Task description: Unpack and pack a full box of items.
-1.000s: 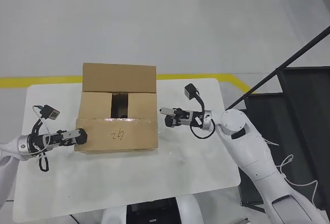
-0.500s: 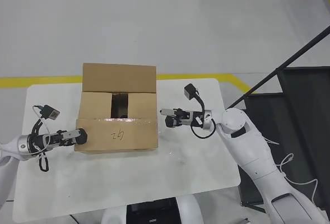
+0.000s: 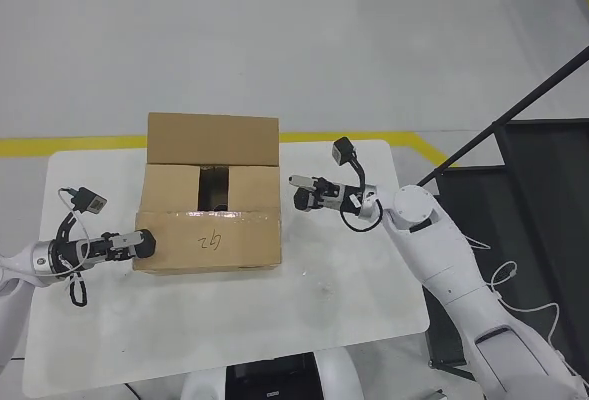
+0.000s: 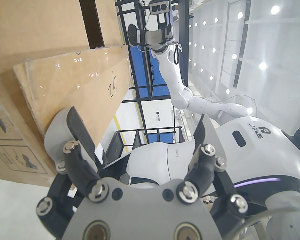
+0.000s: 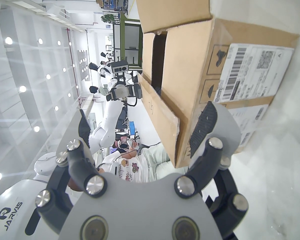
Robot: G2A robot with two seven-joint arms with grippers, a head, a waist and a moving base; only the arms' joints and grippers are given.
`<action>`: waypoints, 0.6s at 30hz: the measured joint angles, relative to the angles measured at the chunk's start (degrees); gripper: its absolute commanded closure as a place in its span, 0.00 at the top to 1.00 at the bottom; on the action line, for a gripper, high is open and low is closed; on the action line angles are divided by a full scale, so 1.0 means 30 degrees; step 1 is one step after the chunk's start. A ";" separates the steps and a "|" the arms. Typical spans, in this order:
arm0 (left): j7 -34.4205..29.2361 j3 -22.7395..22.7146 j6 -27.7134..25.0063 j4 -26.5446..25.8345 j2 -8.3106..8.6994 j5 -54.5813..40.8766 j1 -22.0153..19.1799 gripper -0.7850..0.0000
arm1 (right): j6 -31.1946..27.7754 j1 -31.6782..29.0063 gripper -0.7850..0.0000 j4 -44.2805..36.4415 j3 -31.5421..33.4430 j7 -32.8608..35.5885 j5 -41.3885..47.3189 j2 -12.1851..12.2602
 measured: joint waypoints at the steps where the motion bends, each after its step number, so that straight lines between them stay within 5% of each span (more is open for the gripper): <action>1: 0.0000 0.0000 0.0000 0.0000 0.0000 0.0000 0.0000 1.00 | -0.0346 0.0479 1.00 0.0697 -0.0247 0.0000 -0.0015 -0.0108; 11: 0.0000 0.0000 0.0000 0.0000 0.0000 0.0000 0.0000 1.00 | -0.4467 0.5579 1.00 0.7658 -0.2708 -0.1975 -0.0751 -0.1627; 18: 0.0000 0.0000 0.0000 0.0000 0.0000 0.0000 0.0000 1.00 | -0.5497 0.7538 1.00 1.0772 -0.4455 -0.2599 -0.0619 -0.2950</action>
